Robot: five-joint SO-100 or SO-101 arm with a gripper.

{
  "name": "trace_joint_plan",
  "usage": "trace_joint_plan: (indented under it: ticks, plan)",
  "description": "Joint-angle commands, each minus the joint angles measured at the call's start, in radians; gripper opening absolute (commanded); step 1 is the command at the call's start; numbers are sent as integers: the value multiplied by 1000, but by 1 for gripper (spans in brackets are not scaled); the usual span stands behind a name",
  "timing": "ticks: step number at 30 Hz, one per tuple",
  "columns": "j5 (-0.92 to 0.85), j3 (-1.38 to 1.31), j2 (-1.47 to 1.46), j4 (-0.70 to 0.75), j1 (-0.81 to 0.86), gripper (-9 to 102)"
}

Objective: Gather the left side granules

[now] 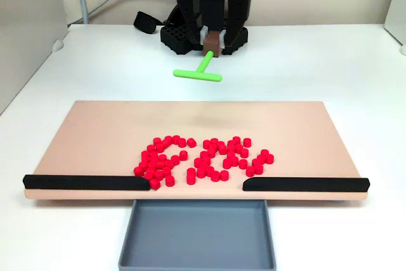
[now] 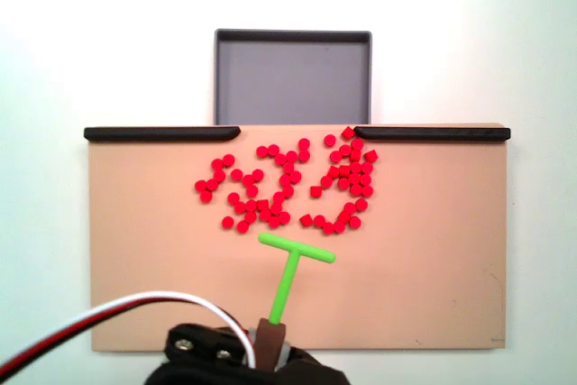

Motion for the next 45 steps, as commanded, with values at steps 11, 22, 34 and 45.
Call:
trace_joint_plan:
  ticks: [11, 22, 34, 45]
  plan:
    - [520, -103, -80, -31, -209, 0]
    - [845, -267, -227, -31, -313, 0]
    - [1129, -391, -360, -20, -371, 0]
    - [1428, -506, -454, -20, -367, 0]
